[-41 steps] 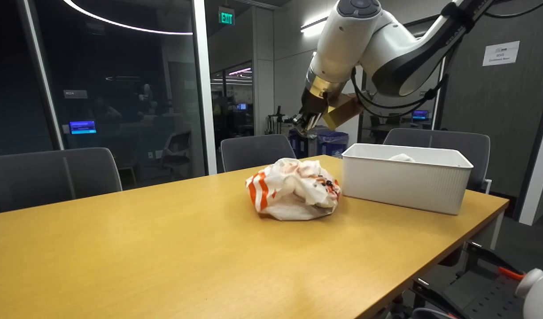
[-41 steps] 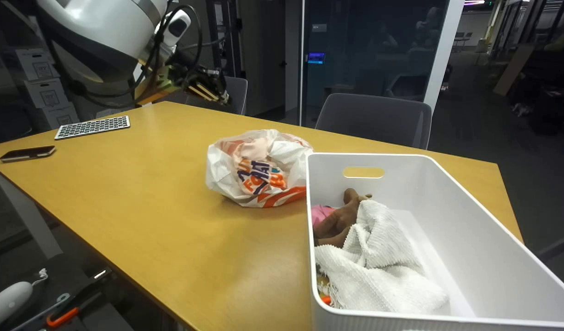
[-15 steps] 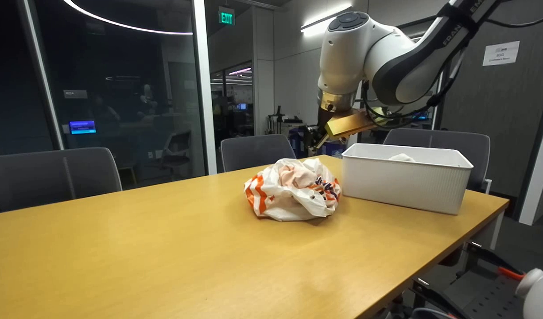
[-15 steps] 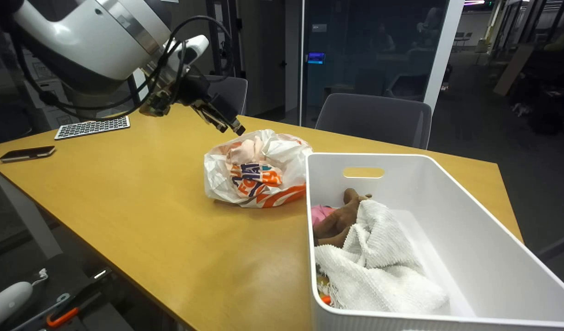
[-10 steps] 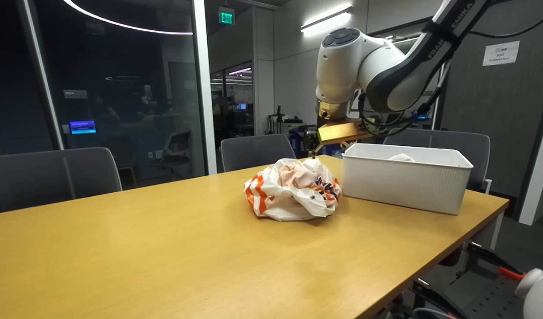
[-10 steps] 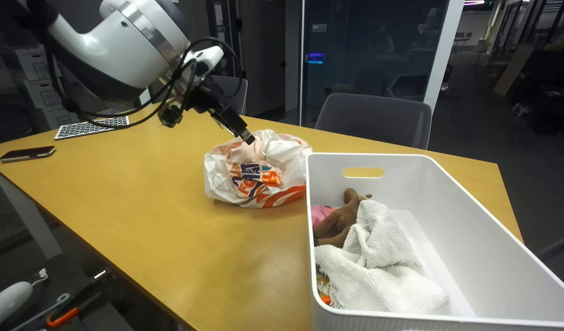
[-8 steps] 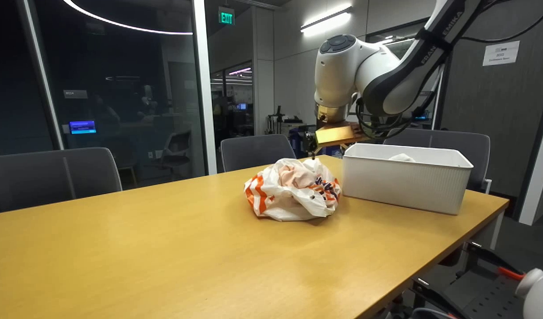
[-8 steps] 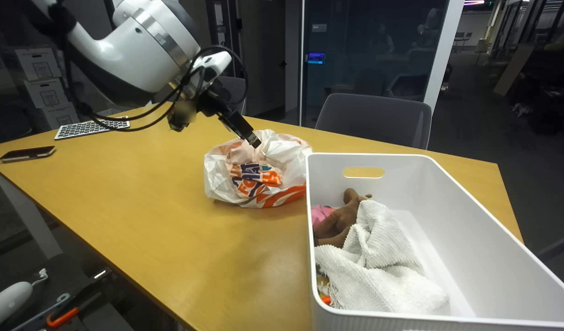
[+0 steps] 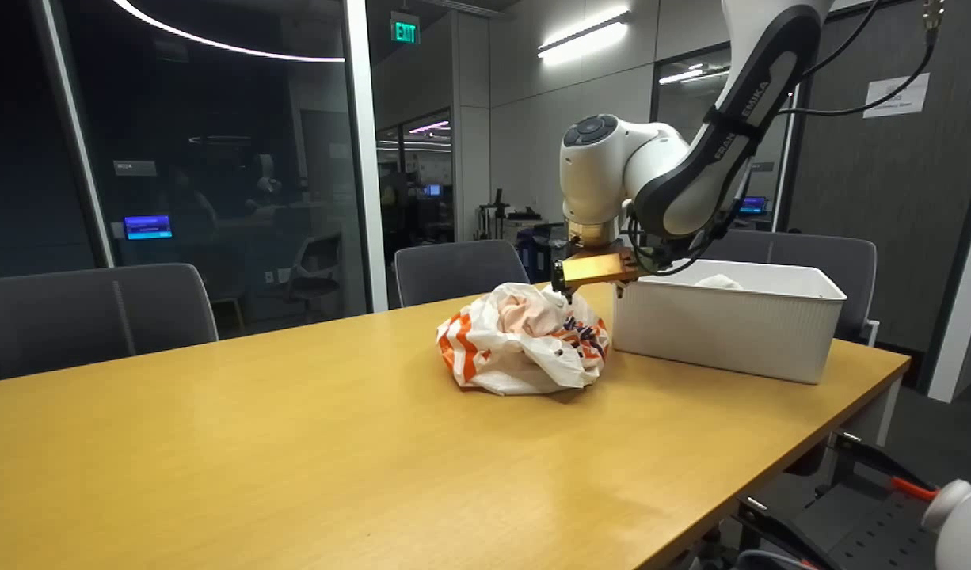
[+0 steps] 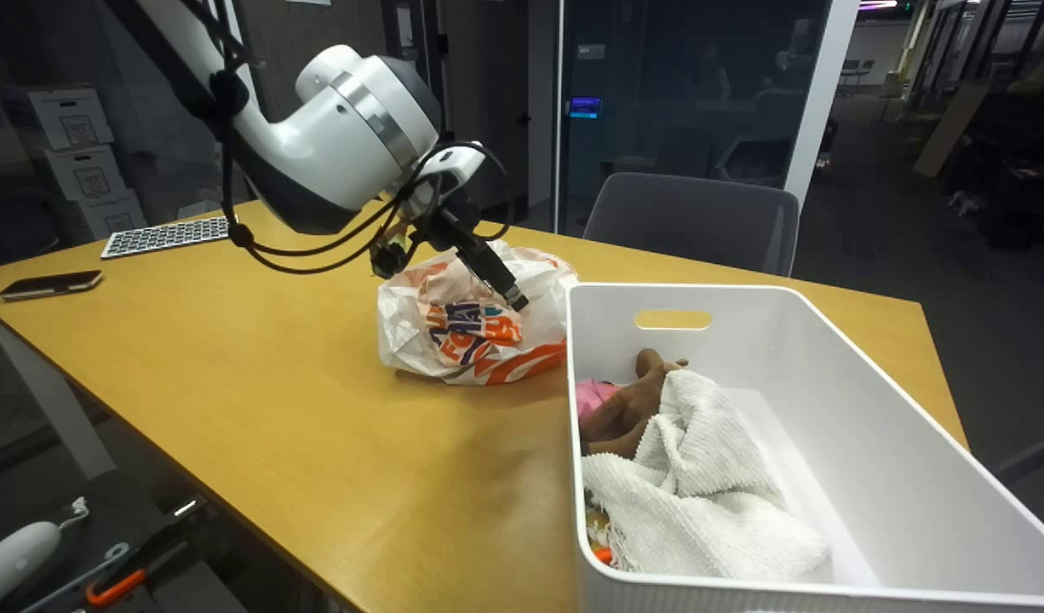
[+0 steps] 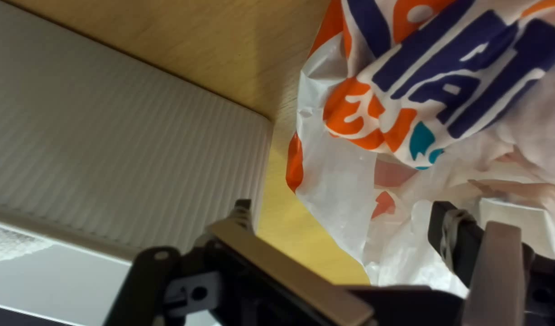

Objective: Pick up the cloth in the bag and put it the box and pick up the cloth on the table and put it in the bag

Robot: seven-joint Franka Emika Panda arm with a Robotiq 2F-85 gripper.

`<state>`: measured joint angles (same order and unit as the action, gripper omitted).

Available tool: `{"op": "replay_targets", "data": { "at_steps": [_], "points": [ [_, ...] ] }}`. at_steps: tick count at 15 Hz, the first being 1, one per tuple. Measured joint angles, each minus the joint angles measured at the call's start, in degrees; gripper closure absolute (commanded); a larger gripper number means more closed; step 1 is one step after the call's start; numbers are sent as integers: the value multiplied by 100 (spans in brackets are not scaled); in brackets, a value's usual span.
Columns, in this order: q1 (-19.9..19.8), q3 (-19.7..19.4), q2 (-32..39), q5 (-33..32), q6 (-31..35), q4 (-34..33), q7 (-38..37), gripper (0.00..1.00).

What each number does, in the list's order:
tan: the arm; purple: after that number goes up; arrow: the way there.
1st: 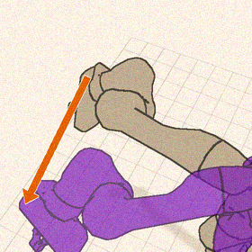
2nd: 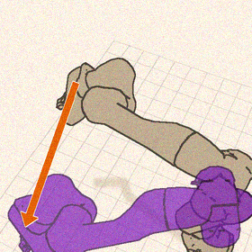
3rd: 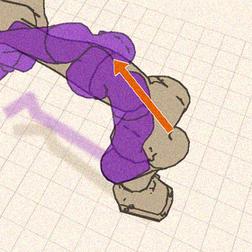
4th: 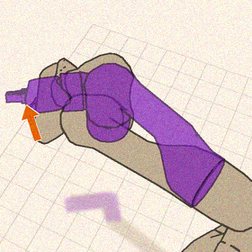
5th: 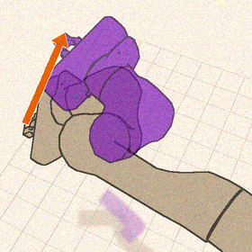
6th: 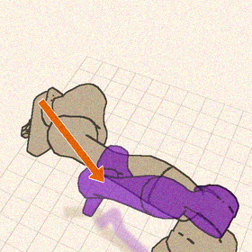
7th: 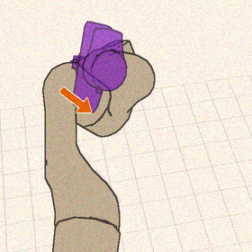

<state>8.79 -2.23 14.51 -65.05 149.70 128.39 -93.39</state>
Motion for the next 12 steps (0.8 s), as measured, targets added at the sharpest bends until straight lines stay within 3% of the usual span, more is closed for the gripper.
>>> {"op": "replay_targets", "data": {
  "at_steps": [8,9,10,12],
  "points": [
    [-46,-104,841,-31,218,-658,0,0],
    [-49,-114,928,-31,247,-721,0,5],
    [-55,-131,1008,-31,262,-767,0,26],
    [-80,-168,1148,-31,301,-823,0,31]
  ]
}}
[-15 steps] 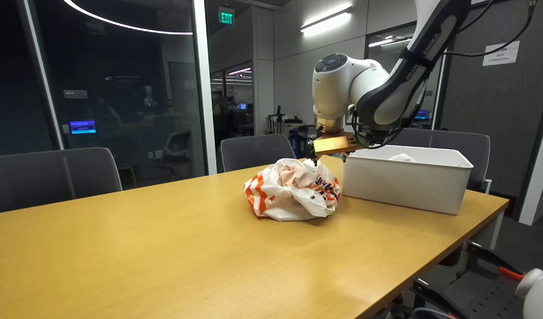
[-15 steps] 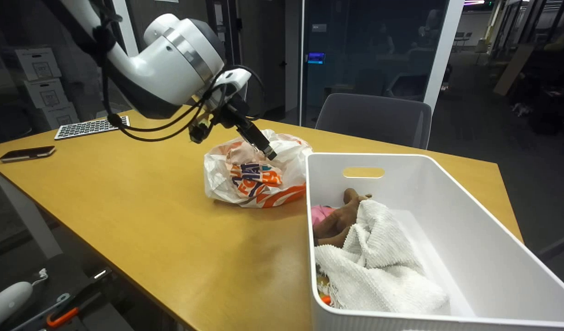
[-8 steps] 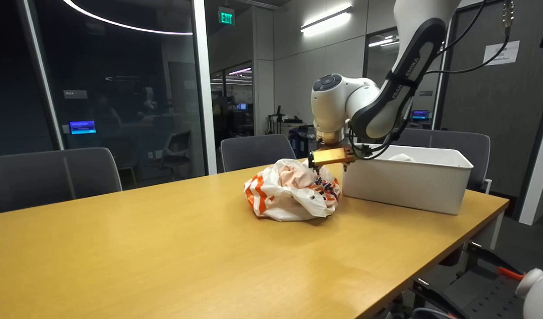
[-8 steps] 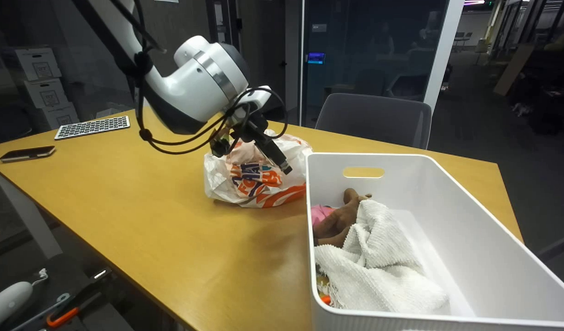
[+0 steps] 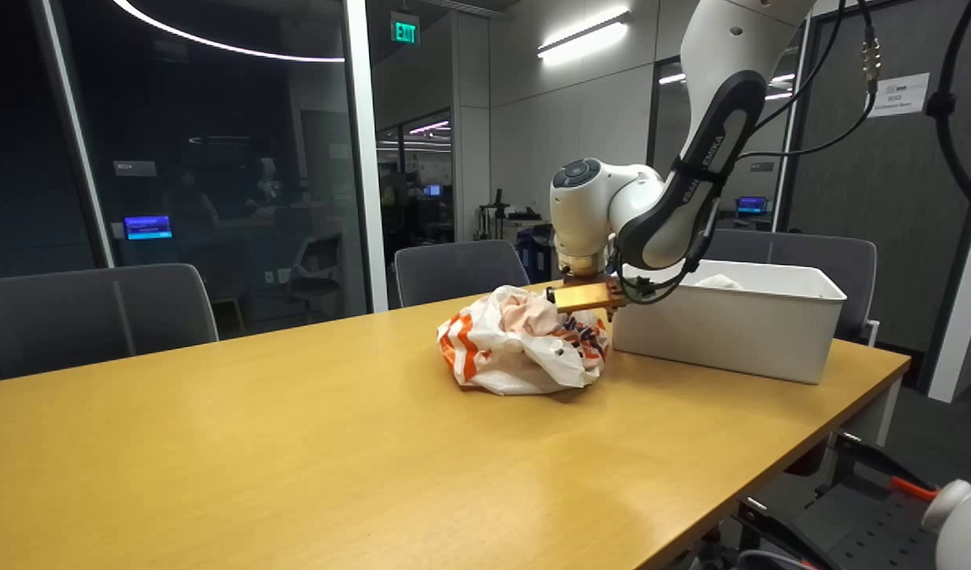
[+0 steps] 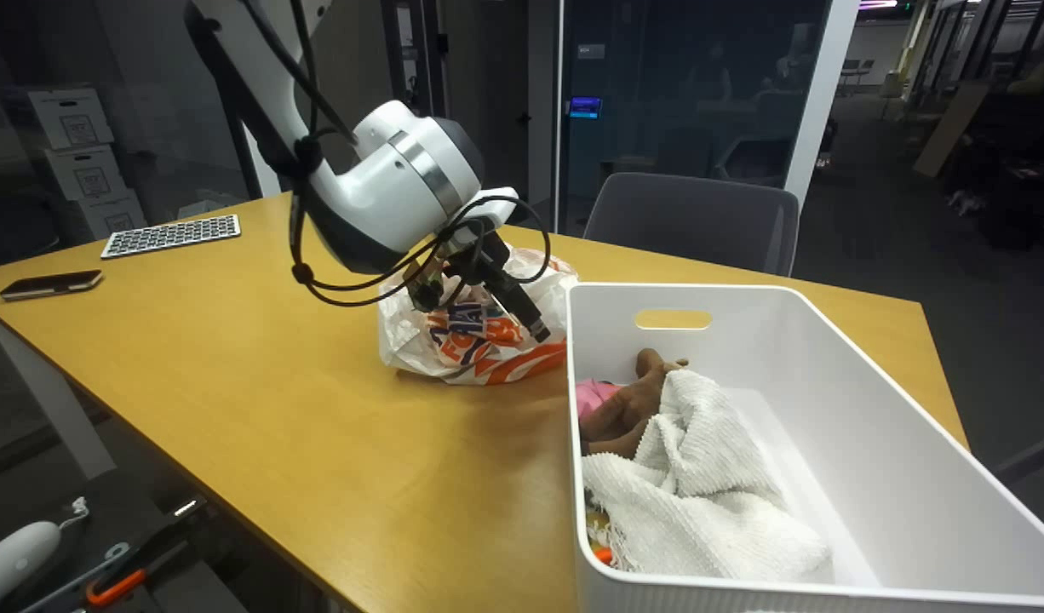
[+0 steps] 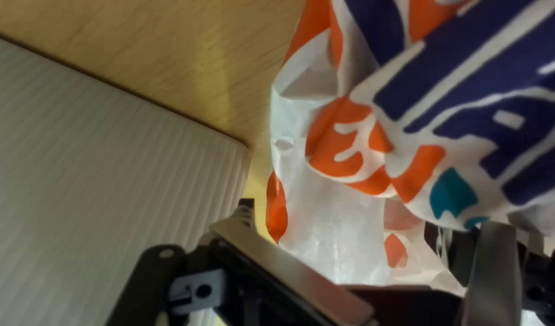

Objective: Pick up the cloth in the bag and put it the box and pick up the cloth on the table and put it in the bag

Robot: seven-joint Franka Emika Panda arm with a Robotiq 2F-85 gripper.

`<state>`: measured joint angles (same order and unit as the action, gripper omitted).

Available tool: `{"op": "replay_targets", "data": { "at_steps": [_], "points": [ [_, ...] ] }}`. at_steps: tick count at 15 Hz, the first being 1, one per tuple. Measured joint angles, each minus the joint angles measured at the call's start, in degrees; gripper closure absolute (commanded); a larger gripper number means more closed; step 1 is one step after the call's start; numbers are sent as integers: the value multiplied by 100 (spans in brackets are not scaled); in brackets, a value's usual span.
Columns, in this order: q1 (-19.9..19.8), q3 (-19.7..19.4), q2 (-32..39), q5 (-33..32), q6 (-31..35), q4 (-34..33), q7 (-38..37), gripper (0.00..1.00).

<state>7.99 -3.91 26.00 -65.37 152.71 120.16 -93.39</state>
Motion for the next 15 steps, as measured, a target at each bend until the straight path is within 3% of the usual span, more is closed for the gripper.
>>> {"op": "replay_targets", "data": {
  "at_steps": [6,8,11,15],
  "points": [
    [-55,-56,90,-80,322,-5,1,84],
    [-57,-61,88,-81,459,1,-2,98],
    [-58,-68,76,-85,651,30,-23,100],
    [-59,-77,65,-99,780,45,-38,96]
  ]
}}
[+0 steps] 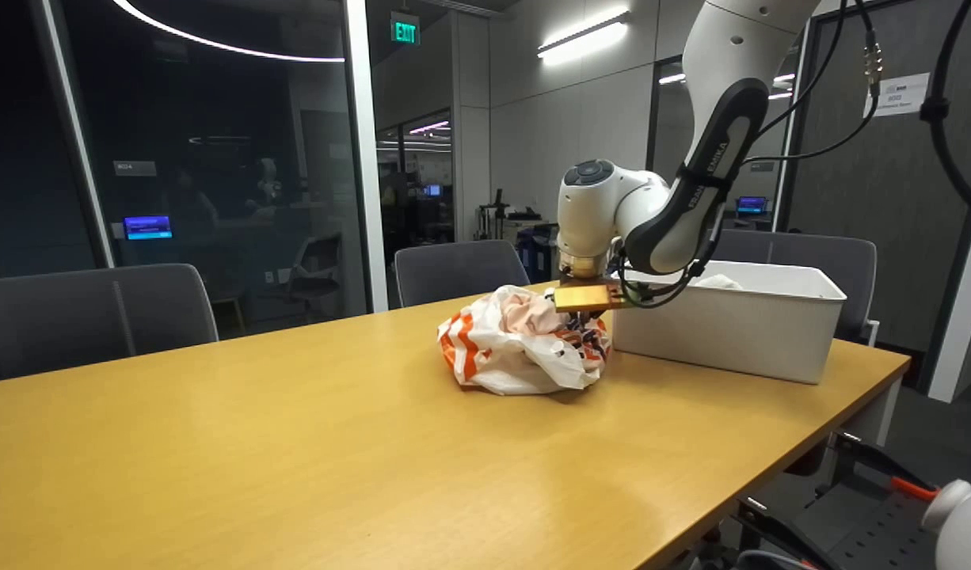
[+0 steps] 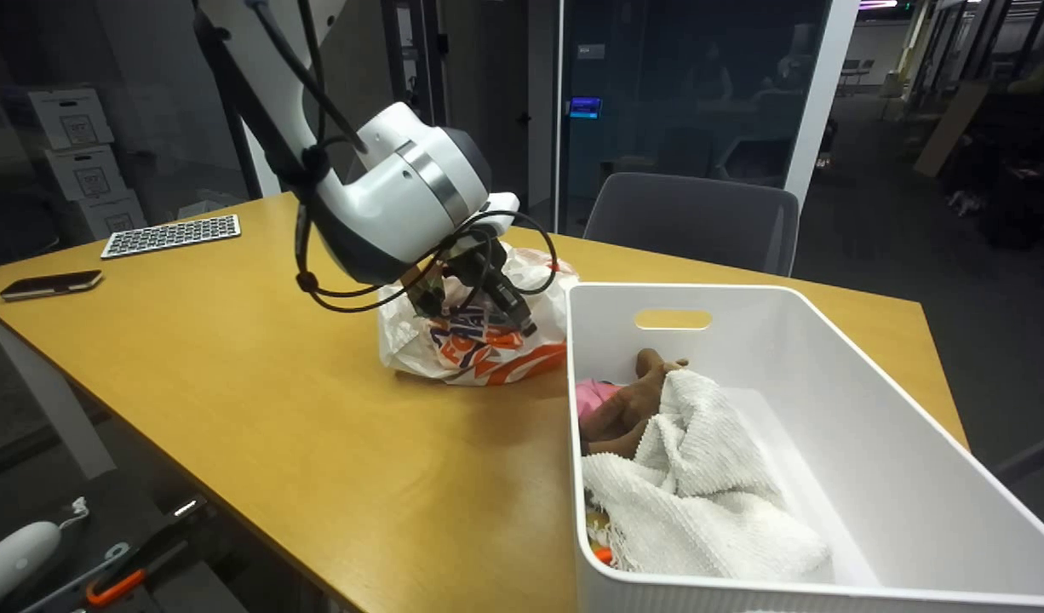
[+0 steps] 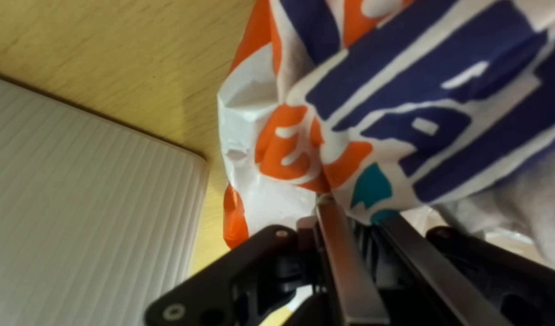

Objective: Pick up the cloth in the bag and put it the box and pick up the cloth on the table and put it in the bag

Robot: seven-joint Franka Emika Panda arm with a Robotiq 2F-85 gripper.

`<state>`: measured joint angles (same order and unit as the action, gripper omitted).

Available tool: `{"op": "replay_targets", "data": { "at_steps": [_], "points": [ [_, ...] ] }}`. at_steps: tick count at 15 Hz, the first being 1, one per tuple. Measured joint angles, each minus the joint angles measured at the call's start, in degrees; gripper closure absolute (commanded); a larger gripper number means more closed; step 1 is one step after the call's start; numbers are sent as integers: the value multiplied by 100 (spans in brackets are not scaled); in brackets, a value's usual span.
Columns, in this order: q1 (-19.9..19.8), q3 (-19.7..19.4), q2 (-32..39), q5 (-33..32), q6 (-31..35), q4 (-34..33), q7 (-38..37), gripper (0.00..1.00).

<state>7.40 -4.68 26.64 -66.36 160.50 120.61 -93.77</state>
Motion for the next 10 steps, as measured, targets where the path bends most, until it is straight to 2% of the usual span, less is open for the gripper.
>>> {"op": "replay_targets", "data": {
  "at_steps": [6,7,8,10],
  "points": [
    [106,4,-417,-307,-39,64,19,97],
    [136,10,-527,-323,-64,98,36,93],
    [158,21,-627,-323,-119,142,66,71],
    [160,56,-722,-136,-217,256,185,66]
  ]
}}
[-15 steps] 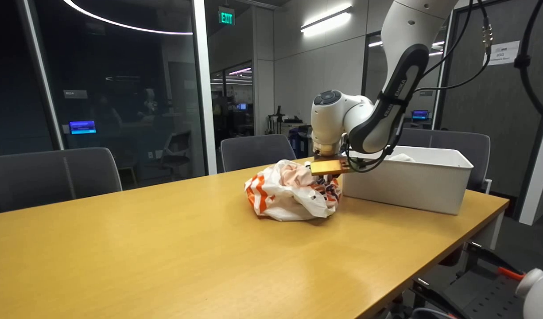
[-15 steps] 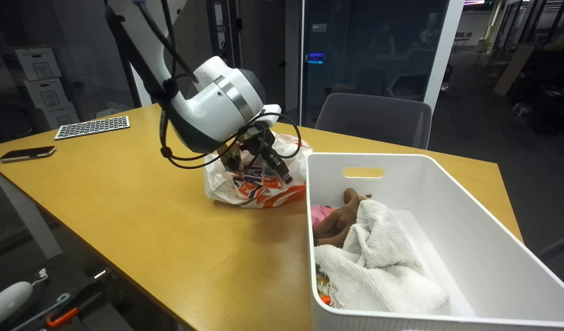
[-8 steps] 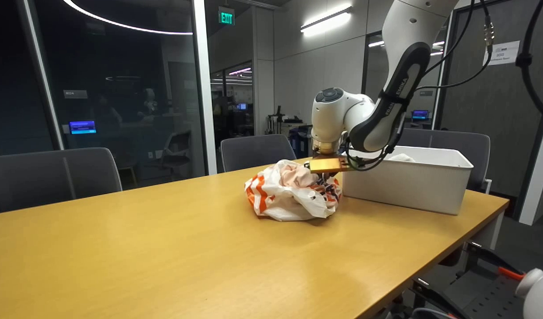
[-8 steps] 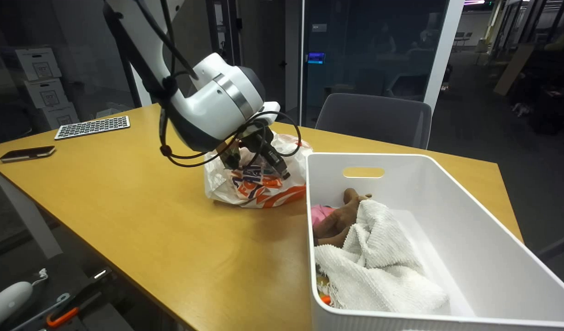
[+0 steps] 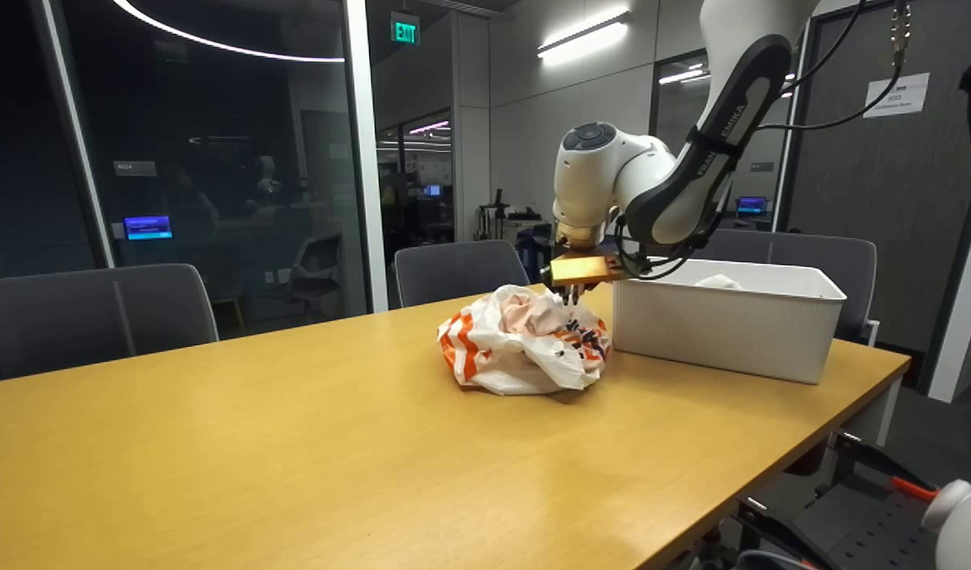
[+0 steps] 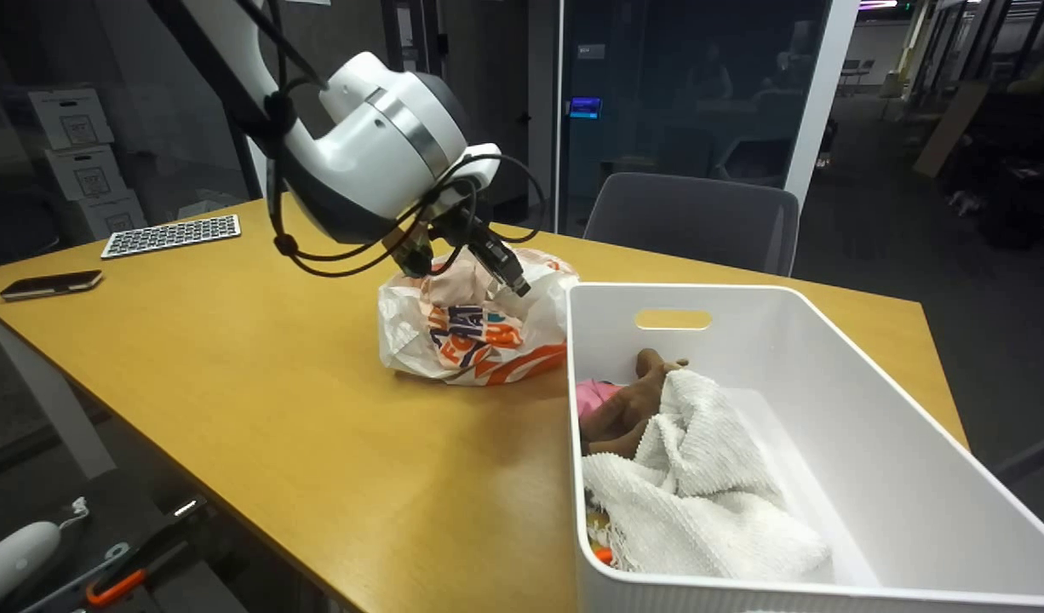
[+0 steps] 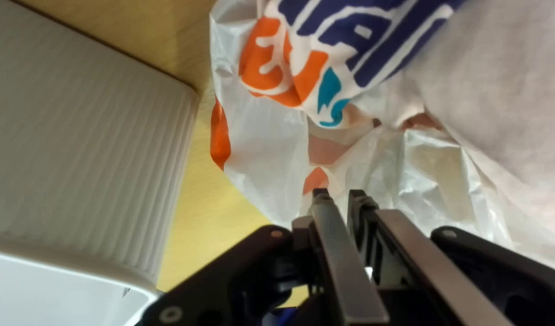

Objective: Pick up the cloth in the bag and put it the box and pick up the cloth on the table and put it in the bag

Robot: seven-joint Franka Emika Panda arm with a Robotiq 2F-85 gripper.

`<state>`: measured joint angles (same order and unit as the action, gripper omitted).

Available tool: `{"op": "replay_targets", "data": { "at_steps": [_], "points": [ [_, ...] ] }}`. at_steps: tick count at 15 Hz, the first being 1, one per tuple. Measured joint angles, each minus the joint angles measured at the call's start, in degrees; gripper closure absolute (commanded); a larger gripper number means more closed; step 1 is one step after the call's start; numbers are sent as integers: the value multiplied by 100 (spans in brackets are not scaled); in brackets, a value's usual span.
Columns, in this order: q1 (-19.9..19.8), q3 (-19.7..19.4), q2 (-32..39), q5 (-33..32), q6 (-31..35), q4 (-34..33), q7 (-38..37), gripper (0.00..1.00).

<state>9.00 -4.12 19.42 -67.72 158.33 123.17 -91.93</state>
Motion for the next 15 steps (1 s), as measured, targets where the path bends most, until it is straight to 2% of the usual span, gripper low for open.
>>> {"op": "replay_targets", "data": {
  "at_steps": [4,8,11,15],
  "points": [
    [-8,8,105,230,-179,168,203,34],
    [-1,-45,346,-148,-179,54,260,0],
    [5,-144,522,-611,-195,-169,251,0],
    [-23,-225,801,-681,-187,-357,251,0]
  ]
}}
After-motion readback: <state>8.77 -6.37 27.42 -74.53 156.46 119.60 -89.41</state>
